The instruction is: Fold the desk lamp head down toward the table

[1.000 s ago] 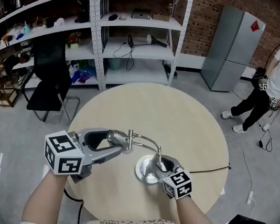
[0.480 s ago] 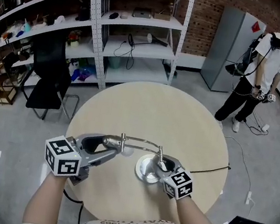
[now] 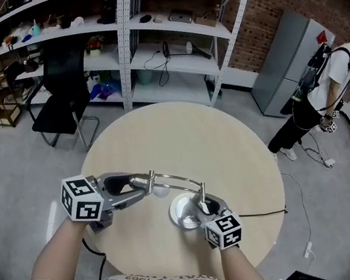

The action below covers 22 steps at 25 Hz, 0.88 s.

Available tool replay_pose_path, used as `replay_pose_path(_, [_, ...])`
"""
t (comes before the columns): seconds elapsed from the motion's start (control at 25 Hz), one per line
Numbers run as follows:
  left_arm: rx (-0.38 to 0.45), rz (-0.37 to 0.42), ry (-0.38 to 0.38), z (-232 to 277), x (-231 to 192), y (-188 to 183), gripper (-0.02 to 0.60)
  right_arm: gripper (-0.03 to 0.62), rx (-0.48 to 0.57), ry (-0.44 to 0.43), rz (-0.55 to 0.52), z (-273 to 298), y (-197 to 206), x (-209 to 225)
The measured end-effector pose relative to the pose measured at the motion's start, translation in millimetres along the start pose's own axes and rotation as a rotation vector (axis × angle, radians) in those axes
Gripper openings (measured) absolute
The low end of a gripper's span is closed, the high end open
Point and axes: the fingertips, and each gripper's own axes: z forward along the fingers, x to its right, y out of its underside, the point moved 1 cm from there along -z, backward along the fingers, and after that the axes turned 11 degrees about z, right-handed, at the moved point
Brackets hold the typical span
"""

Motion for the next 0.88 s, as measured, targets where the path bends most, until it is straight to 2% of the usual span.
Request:
replay_pose_path(0.6, [-0.023, -0.073, -0.001, 9.5, -10.0, 41.1, 0.217, 0.141, -0.004, -0.039, -0.006, 0.7, -0.8, 3.3])
replay_pose_path(0.88, [-0.049, -0.07, -0.003, 14.8, -13.1, 57.4, 0.218, 0.141, -0.015, -0.053, -0.03, 1.1, 0.2, 3.5])
